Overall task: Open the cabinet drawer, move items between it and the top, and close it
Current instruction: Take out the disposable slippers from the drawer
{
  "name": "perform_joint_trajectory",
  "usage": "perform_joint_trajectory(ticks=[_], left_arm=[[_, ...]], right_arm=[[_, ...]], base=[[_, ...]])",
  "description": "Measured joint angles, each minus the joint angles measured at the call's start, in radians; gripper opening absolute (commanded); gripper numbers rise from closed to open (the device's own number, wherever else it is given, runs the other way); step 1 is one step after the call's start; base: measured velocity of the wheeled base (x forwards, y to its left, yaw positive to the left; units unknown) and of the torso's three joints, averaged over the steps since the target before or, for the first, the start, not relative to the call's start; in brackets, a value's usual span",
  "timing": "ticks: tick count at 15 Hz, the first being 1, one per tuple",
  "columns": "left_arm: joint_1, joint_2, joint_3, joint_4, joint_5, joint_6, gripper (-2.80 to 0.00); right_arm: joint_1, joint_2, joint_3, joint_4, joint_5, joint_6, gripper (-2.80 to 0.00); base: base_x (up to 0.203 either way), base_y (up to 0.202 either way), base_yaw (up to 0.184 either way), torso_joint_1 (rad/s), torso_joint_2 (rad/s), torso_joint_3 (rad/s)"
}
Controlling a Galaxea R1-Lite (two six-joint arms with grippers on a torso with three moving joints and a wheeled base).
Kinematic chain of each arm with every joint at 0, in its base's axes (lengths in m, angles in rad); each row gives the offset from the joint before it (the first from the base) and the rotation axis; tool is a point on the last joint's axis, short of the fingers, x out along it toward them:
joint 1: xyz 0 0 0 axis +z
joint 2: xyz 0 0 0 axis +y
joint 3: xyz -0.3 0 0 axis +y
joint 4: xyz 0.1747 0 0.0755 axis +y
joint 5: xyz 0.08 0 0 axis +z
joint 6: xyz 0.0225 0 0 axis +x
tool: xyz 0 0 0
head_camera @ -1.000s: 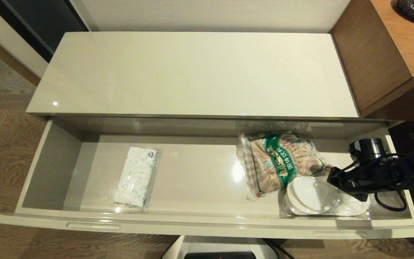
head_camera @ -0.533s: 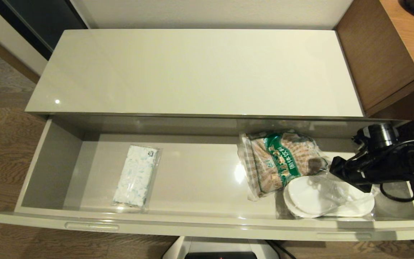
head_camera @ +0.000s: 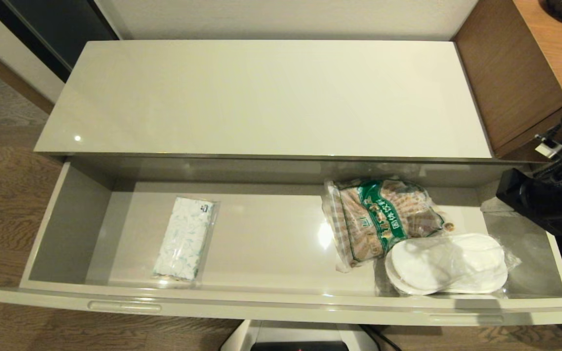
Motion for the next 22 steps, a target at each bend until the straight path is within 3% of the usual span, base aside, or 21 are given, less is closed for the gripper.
perform_joint_trajectory(ticks=[3,4,7,10,14,15,22], left_arm=[[0.000,0.000,0.000,0.000,0.000,0.000,-2.80],[0.000,0.000,0.000,0.000,0.000,0.000,-2.80],[0.000,0.000,0.000,0.000,0.000,0.000,-2.80],[0.000,0.000,0.000,0.000,0.000,0.000,-2.80],[0.000,0.000,0.000,0.000,-0.001,0.000,-2.80],[0.000,0.000,0.000,0.000,0.000,0.000,-2.80],[0.000,0.000,0.000,0.000,0.000,0.000,-2.80]], right_arm=[[0.007,-0.049,-0.021,0.071,-0.002,-0.005,-2.80],[0.010,-0.044,-0.012,0.070,-0.004,-0.009,0.00],[0.014,0.021,0.015,0.040,-0.008,-0.001,0.00],[0.007,0.168,0.076,-0.142,-0.030,0.004,0.00],[-0.012,0.379,0.124,-0.438,-0.179,0.003,0.00],[-0.015,0.413,0.124,-0.462,-0.212,0.001,0.00],[-0.021,0.531,0.122,-0.521,-0.245,0.002,0.00]], base=[[0.000,0.000,0.000,0.000,0.00,0.000],[0.000,0.000,0.000,0.000,0.00,0.000],[0.000,0.000,0.000,0.000,0.00,0.000],[0.000,0.000,0.000,0.000,0.00,0.000],[0.000,0.000,0.000,0.000,0.00,0.000],[0.000,0.000,0.000,0.000,0.00,0.000],[0.000,0.000,0.000,0.000,0.00,0.000]])
